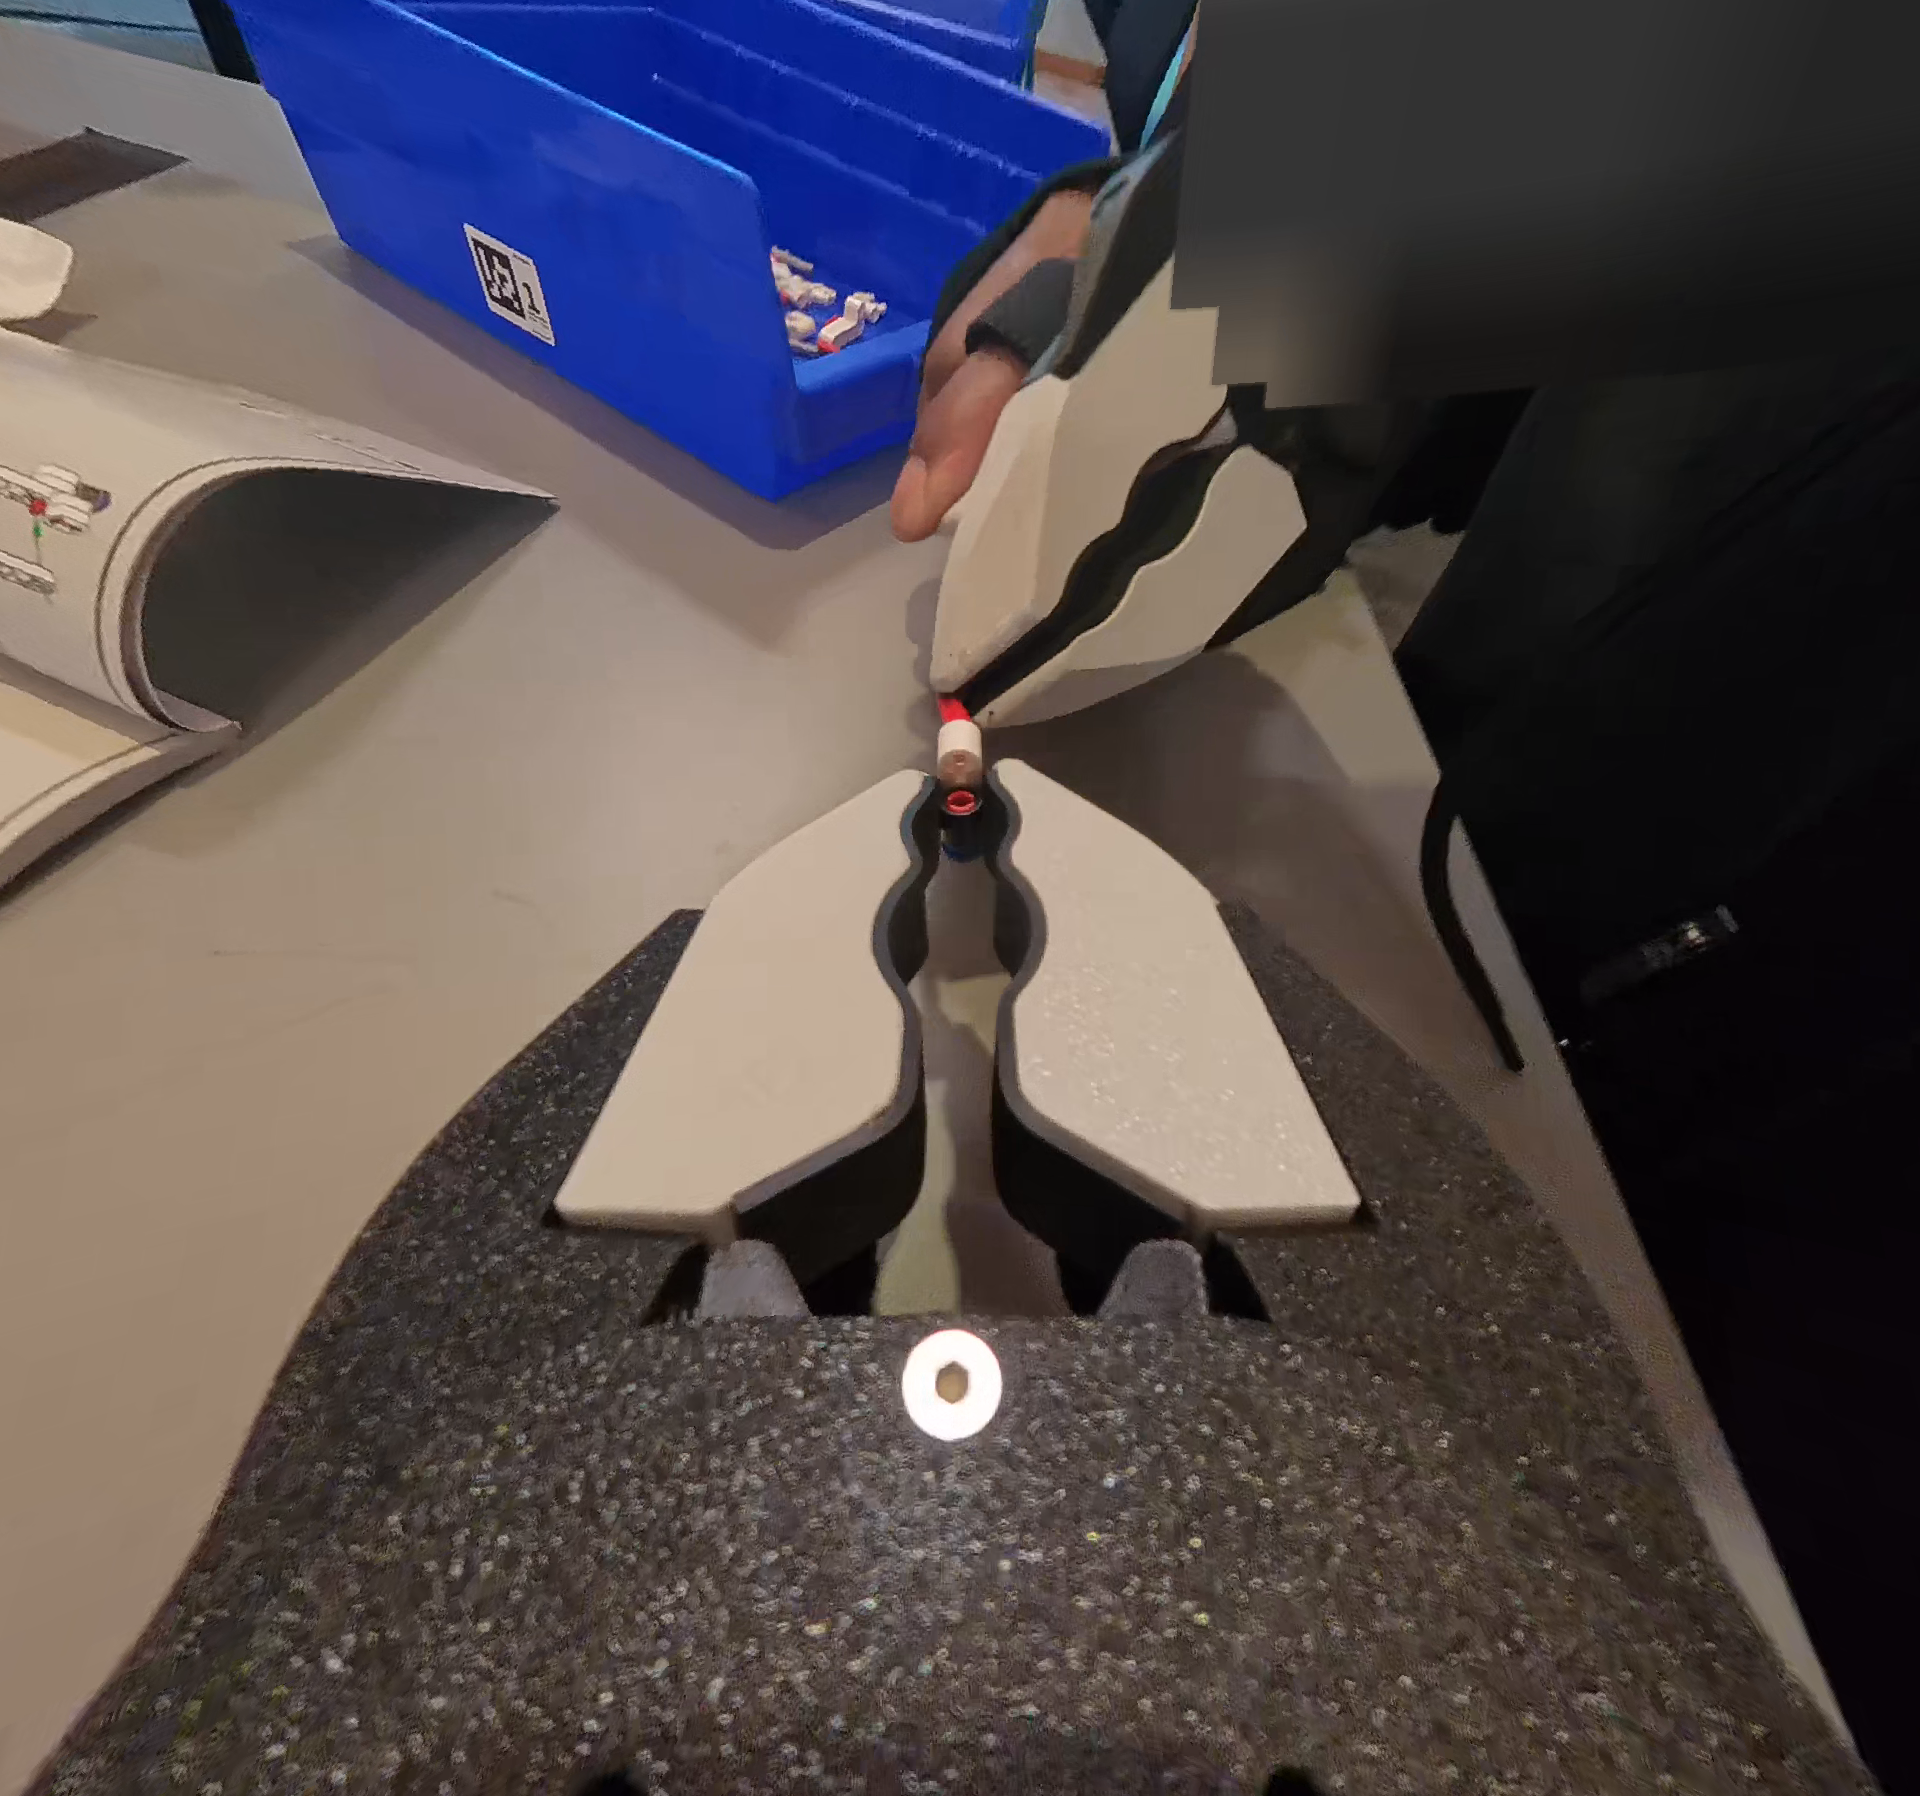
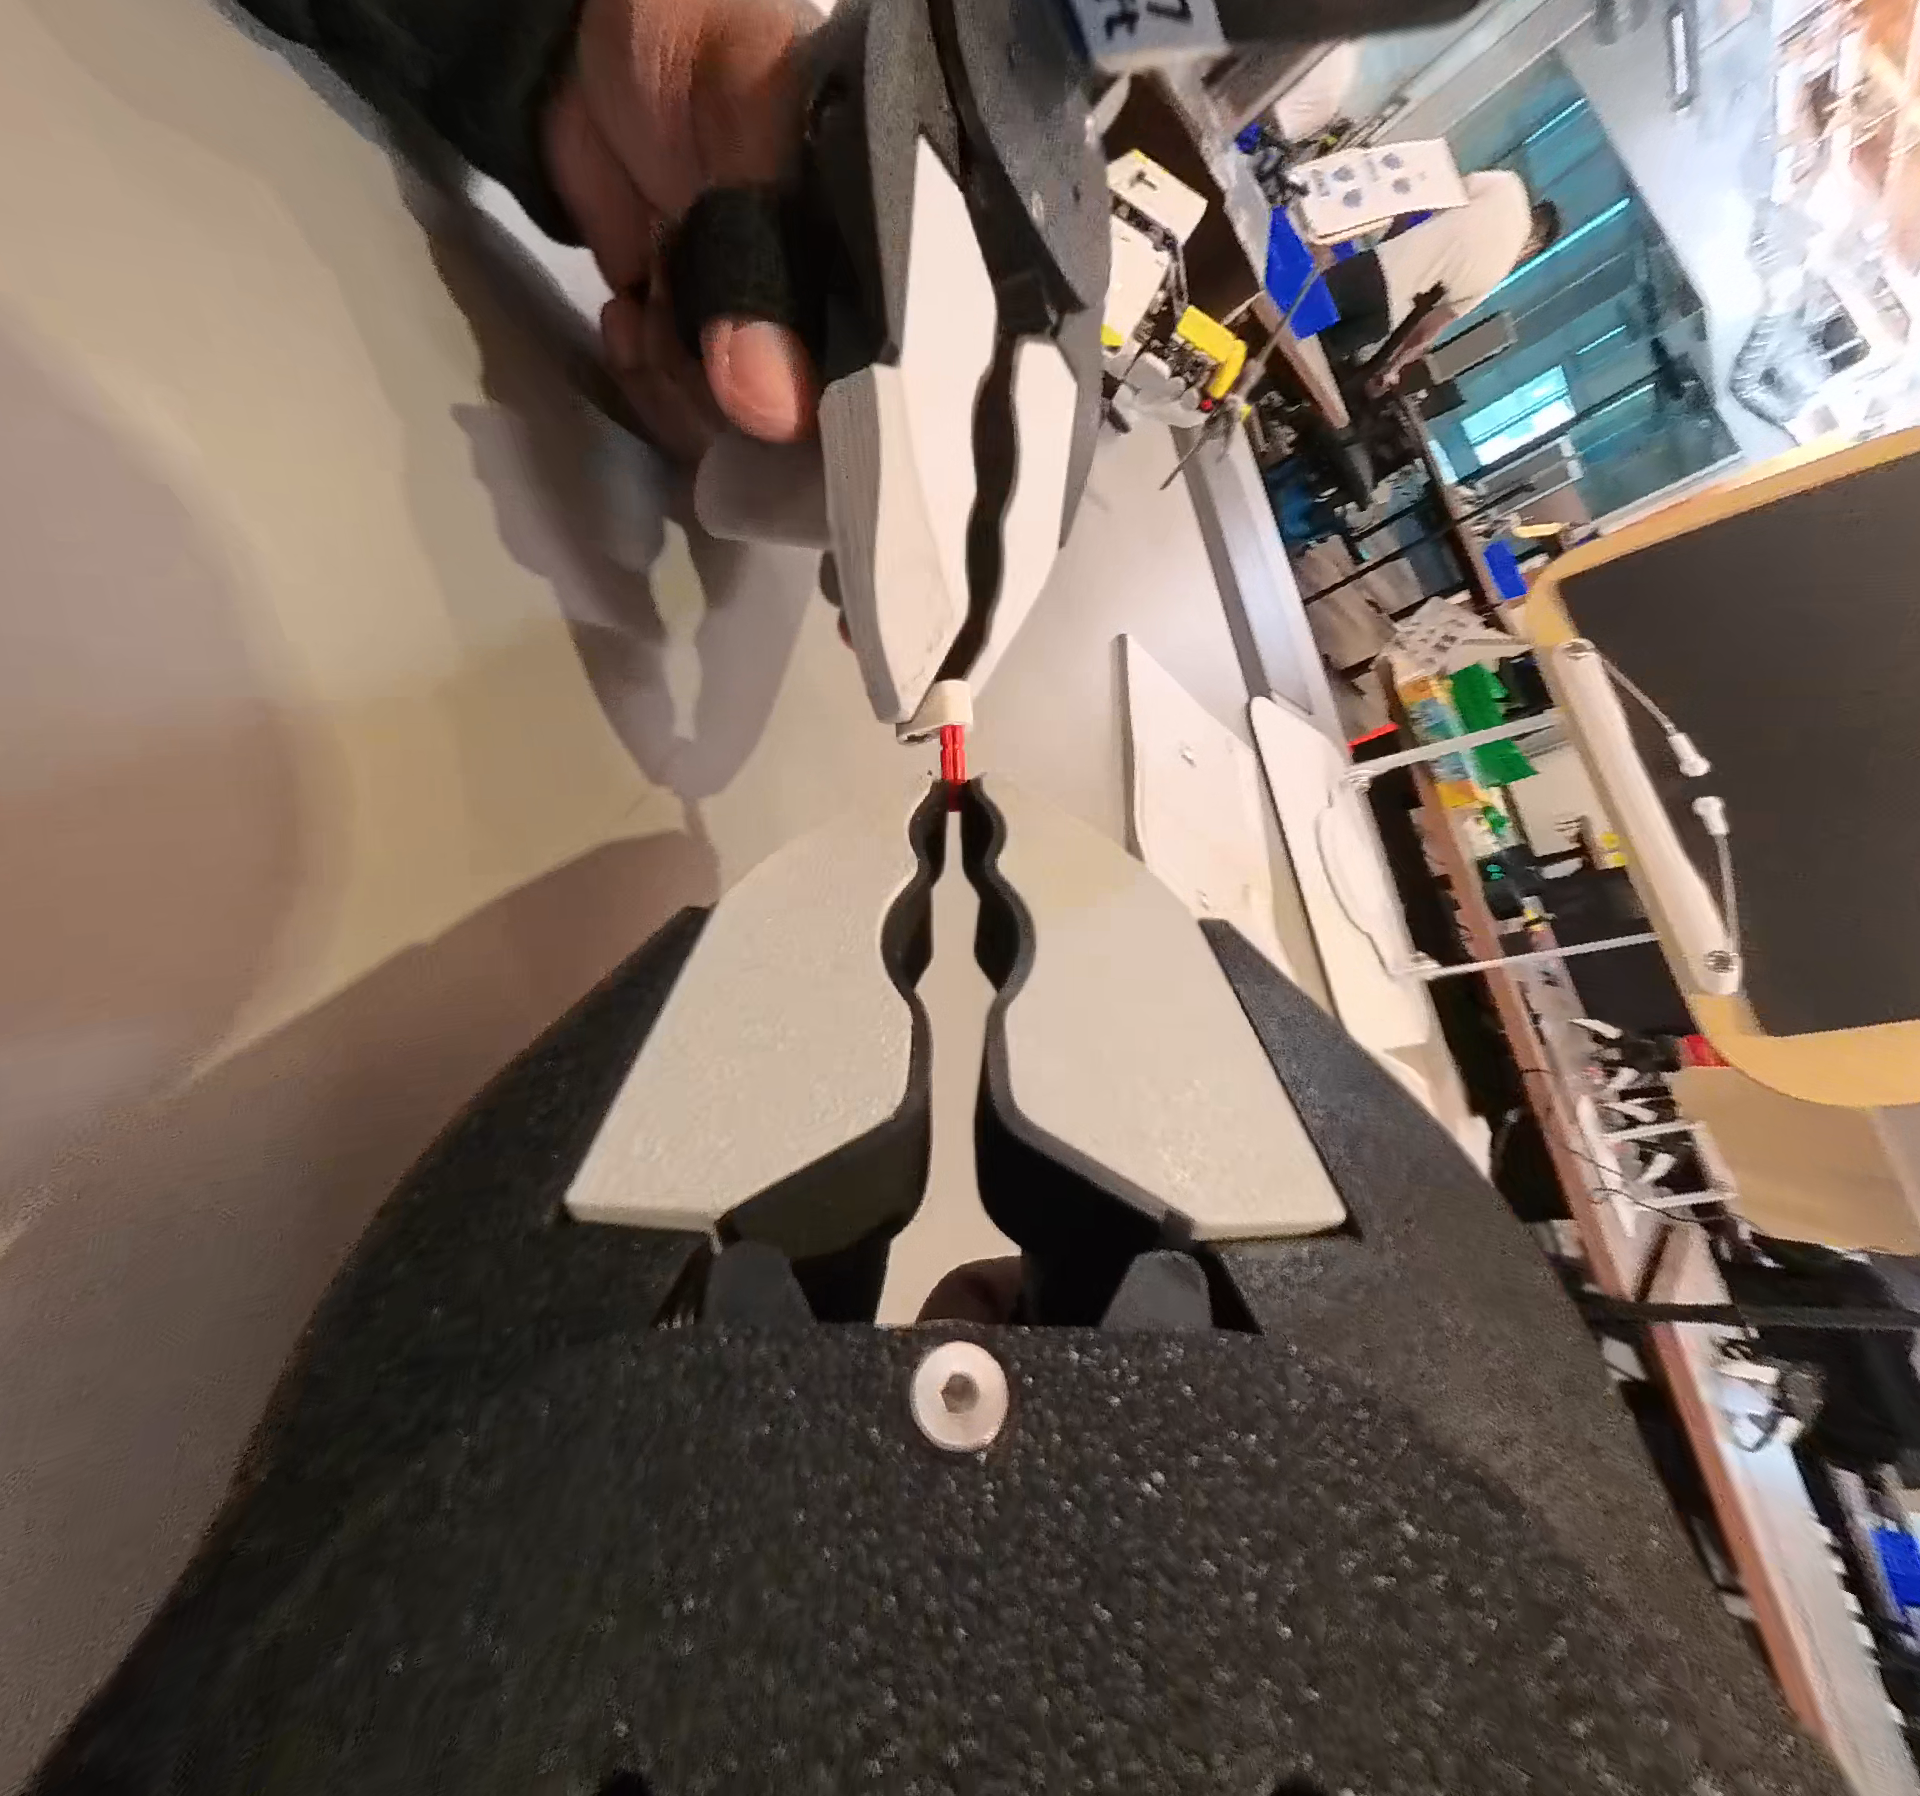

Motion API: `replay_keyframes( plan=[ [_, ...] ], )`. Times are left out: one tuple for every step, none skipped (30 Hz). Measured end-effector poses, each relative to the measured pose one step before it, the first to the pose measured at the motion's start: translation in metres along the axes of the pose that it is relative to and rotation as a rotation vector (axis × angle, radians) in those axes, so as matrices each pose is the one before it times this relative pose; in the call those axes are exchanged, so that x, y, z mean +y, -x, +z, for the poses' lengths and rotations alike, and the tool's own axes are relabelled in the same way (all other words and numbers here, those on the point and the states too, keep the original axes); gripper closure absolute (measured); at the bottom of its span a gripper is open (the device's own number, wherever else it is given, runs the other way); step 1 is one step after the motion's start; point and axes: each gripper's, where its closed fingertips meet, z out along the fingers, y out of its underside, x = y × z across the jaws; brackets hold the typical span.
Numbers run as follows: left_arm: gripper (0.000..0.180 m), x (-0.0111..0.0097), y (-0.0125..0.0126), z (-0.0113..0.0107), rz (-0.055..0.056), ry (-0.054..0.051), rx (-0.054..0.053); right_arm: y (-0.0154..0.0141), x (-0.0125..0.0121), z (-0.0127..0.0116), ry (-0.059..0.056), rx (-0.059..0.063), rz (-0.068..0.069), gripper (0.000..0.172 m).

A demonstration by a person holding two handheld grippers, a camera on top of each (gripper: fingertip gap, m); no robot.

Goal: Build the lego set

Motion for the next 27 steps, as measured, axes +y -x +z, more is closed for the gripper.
replay_keyframes(
  plan=[
    [0.173, 0.00178, 0.00016, 0.00039, 0.0291, 0.0193, -0.0135, 0.00151, 0.00071, 0.00031, 0.0034, -0.0157, 0.008, 0.17],
    [0.173, 0.00225, 0.00003, 0.00063, 0.0328, 0.0215, -0.0146, 0.00182, 0.00092, 0.00056, 0.0047, -0.0169, 0.0077, 0.17],
    [0.173, 0.0028, 0.00026, 0.00074, 0.0332, 0.0254, -0.0162, 0.00193, 0.00086, 0.00066, 0.0042, -0.017, 0.0099, 0.17],
    [0.173, 0.0027, 0.00041, 0.00074, 0.0321, 0.0236, -0.0169, 0.00167, 0.00101, 0.00073, 0.0049, -0.0148, 0.0103, 0.17],
    [0.173, 0.00223, 0.00025, 0.00079, 0.0246, 0.02, -0.0139, 0.00139, 0.00104, 0.00074, 0.004, -0.0109, 0.0071, 0.17],
    [0.173, 0.00147, 0.00016, 0.00052, 0.0173, 0.0145, -0.0104, 0.00093, 0.00086, 0.00068, 0.0034, -0.0069, 0.0057, 0.17],
    [0.173, 0.00123, 0.0001, 0.00042, 0.0095, 0.0107, -0.0058, 0.00064, 0.0006, 0.00057, 0.0021, -0.0048, 0.0048, 0.17],
    [0.173, 0.00066, -0.00003, 0.00004, 0.0033, 0.0062, -0.0021, 0.00049, 0.00016, 0.00032, 0.0005, -0.003, 0.004, 0.17],
    [0.173, 0.00035, -0.00009, -0.00002, -0.0011, 0.0036, 0.0011, 0.00038, -0.00003, 0.00035, -0.0003, -0.0016, 0.0033, 0.17],
    [0.173, 0.00067, -0.00023, 0.00015, -0.0019, 0.0043, 0.0021, 0.00043, 0.00002, 0.00024, 0.0001, -0.0021, 0.0024, 0.17],
    [0.173, 0.00041, -0.00013, 0.0001, -0.0008, 0.0026, 0.0005, 0.00024, -0.0001, 0.00022, -0.0009, -0.0013, 0.0027, 0.17],
    [0.173, 0.00053, -0.00006, 0.00026, -0.0011, 0.0023, 0.0009, 0.00038, 0.00005, 0.0003, -0.0007, -0.0015, 0.0026, 0.17],
    [0.173, 0.00041, -0.00018, 0.00028, -0.0033, -0.0001, 0.0023, 0.00034, 0.00022, 0.00019, -0.001, -0.0019, 0.0008, 0.17],
    [0.173, 0.00032, -0.00014, 0.00017, -0.0063, -0.003, 0.0048, 0.00025, 0.00009, 0.00018, -0.0026, -0.0014, 0.0004, 0.17],
    [0.173, 0.00003, -0.00038, 0.00004, -0.0108, -0.0055, 0.0083, 0.00023, -0.00031, 0.0, -0.004, -0.0017, 0.0004, 0.17],
    [0.173, 0.00013, -0.00056, 0.00008, -0.0124, -0.0051, 0.0099, 0.00019, -0.00046, -0.00009, -0.0052, -0.0016, 0.0007, 0.17],
    [0.173, -0.00004, 0.00025, 0.00005, -0.0109, -0.0044, 0.0041, -0.00008, -0.00037, -0.00005, -0.0035, 0.0001, 0.0021, 0.17],
    [0.173, 0.00034, 0.00019, 0.00041, -0.0084, -0.0008, 0.0024, -0.00021, -0.0001, 0.00013, -0.0014, 0.0022, 0.0025, 0.17],
    [0.173, 0.00028, 0.00021, 0.00038, -0.0039, -0.0007, -0.0005, -0.00013, 0.00009, 0.0001, -0.0009, 0.0021, 0.0009, 0.17],
    [0.173, 0.00012, 0.00029, 0.00033, -0.0025, -0.0016, -0.0024, -0.00015, 0.00023, 0.00019, 0.0006, 0.002, 0.0014, 0.17],
    [0.173, -0.00012, 0.00015, 0.00009, -0.0038, -0.0041, 0.0006, -0.00028, 0.00008, 0.00011, -0.0006, 0.0013, 0.0015, 0.17],
    [0.173, -0.00035, -0.00007, -0.00003, -0.0056, -0.0056, 0.004, -0.0001, -0.00007, -0.00006, -0.0024, -0.0011, 0.0026, 0.17],
    [0.173, -0.0004, -0.00052, -0.00027, -0.0071, -0.0059, 0.0084, -0.0001, -0.00047, -0.00017, -0.005, -0.0021, 0.0039, 0.17],
    [0.173, -0.00071, -0.00059, -0.00034, -0.0048, -0.0083, 0.0083, -0.00011, -0.00093, -0.00043, -0.0083, -0.0019, 0.0039, 0.17],
    [0.173, -0.00049, -0.00068, -0.00033, -0.0054, -0.007, 0.0091, -0.00007, -0.00098, -0.00033, -0.0092, -0.0019, 0.0035, 0.171],
    [0.173, -0.0012, -0.00092, -0.00022, -0.0043, -0.0114, 0.0099, 0.00064, -0.00169, -0.00045, -0.0131, -0.0054, 0.0029, 0.171],
    [0.173, -0.00426, -0.00353, 0.00008, -0.0047, -0.0311, 0.0233, 0.00359, -0.00305, -0.00014, -0.0211, -0.0217, 0.003, 0.172]
  ],
)
